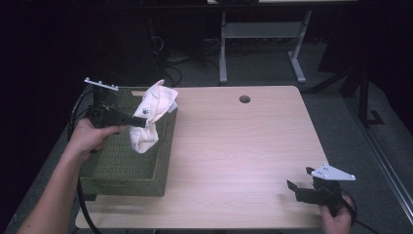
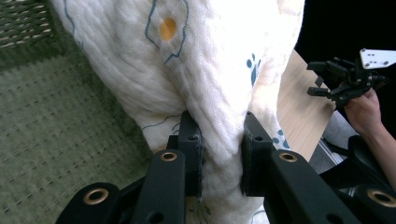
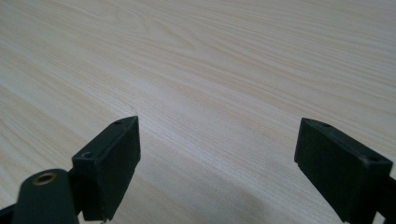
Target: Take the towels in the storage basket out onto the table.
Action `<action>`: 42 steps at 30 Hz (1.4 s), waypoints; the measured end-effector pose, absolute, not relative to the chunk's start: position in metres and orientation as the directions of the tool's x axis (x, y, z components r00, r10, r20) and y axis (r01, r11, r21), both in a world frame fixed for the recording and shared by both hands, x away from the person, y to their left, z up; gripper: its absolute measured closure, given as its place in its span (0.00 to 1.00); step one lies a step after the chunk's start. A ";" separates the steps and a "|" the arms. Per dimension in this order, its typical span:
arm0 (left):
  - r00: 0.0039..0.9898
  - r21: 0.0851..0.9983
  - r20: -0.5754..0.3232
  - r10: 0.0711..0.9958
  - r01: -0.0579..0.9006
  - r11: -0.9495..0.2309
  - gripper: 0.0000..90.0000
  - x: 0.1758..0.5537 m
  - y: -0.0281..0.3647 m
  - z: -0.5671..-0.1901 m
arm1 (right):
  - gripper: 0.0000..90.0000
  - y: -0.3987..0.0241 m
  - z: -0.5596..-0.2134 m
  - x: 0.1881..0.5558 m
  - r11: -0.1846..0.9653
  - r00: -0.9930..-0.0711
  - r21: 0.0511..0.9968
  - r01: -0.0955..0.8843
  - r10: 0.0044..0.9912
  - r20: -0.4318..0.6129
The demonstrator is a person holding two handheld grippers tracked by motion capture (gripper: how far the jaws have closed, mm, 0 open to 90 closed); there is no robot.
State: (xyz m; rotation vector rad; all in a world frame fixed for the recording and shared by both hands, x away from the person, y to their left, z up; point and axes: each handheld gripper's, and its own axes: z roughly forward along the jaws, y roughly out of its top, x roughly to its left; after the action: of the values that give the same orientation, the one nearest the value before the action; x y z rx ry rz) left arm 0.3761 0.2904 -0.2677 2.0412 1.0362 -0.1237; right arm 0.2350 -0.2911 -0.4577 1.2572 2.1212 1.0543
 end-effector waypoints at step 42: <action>0.734 0.606 -0.453 0.506 0.670 -0.429 0.82 0.397 0.188 -0.282 | 0.16 -0.291 -0.454 0.234 0.289 -0.480 0.803 0.521 0.877 -0.004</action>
State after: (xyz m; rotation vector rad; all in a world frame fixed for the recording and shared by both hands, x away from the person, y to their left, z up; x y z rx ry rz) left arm 0.3972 0.1879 -0.2824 2.1193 0.8855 -0.2562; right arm 0.2342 -0.2908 -0.4542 1.2504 2.1141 1.0610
